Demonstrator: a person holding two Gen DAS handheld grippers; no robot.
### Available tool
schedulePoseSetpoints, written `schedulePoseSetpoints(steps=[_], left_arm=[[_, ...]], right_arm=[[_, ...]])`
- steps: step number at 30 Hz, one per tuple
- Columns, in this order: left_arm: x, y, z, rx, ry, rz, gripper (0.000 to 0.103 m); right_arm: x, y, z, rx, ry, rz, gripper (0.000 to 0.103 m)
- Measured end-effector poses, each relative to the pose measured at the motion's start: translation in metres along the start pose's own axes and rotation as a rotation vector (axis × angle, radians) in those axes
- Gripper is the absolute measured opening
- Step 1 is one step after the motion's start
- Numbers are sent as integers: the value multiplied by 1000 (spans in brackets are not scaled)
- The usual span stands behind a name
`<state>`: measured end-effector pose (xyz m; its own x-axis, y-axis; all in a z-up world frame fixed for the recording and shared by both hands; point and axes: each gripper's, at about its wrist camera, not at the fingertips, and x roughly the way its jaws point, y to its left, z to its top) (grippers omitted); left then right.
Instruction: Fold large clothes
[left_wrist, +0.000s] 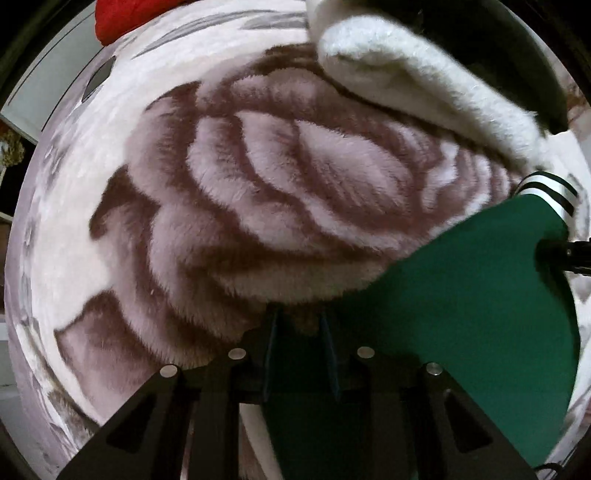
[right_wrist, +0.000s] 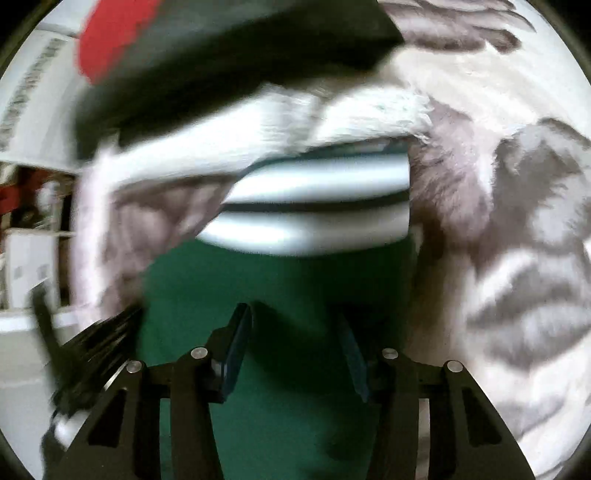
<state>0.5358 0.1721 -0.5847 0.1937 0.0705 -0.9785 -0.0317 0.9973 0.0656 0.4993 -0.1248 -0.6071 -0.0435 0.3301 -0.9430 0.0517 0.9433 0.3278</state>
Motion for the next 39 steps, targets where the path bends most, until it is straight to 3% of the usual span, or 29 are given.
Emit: schedulePoseSetpoints(steps=[4,7,12,14,15,16,17,21,24,27,31,35,36,38,39], left_arm=[[1,0,1,-22,4,10,21],[-19,0,-2,-25,-30,21,22],[-109,5,-37,24,-216,19,23],[-146,10,-59,31,-305,-19,45],[-167,16,-78,22,-351,-49,78],[-174,19,-81,12,-363,-63,99],[-184,23,-94,-1,-373,-80,99],[-195,36,-152,-63,-295,-176,99],[-194,36,-214,-93,-190,-227,99],[-191,32,-281,-82,-77,-226,99],[-173,23,-372,-163,106,-226,99],[-156,7,-428,-240,228,-237,99],[-150,-1,-439,-239,245,-234,94],[-144,-12,-449,-225,245,-225,51],[-142,-14,-451,-226,248,-225,30]], right_arm=[[15,8,8,-16,3,-51,50],[15,5,11,-5,20,-14,51],[-8,-2,6,-6,57,61,52],[-29,-7,-12,-12,52,139,59],[-41,-9,-24,-27,40,178,60],[-58,-12,-45,-53,18,212,61],[-67,-15,-58,-62,5,223,62],[-98,-41,-148,-34,-2,284,89],[-100,-65,-231,35,69,295,90],[-88,-85,-321,110,171,260,90],[-52,-106,-427,241,383,259,90],[-8,-103,-493,251,496,265,89],[3,-99,-502,245,517,265,89],[20,-93,-517,254,531,305,86],[26,-89,-521,260,528,334,76]])
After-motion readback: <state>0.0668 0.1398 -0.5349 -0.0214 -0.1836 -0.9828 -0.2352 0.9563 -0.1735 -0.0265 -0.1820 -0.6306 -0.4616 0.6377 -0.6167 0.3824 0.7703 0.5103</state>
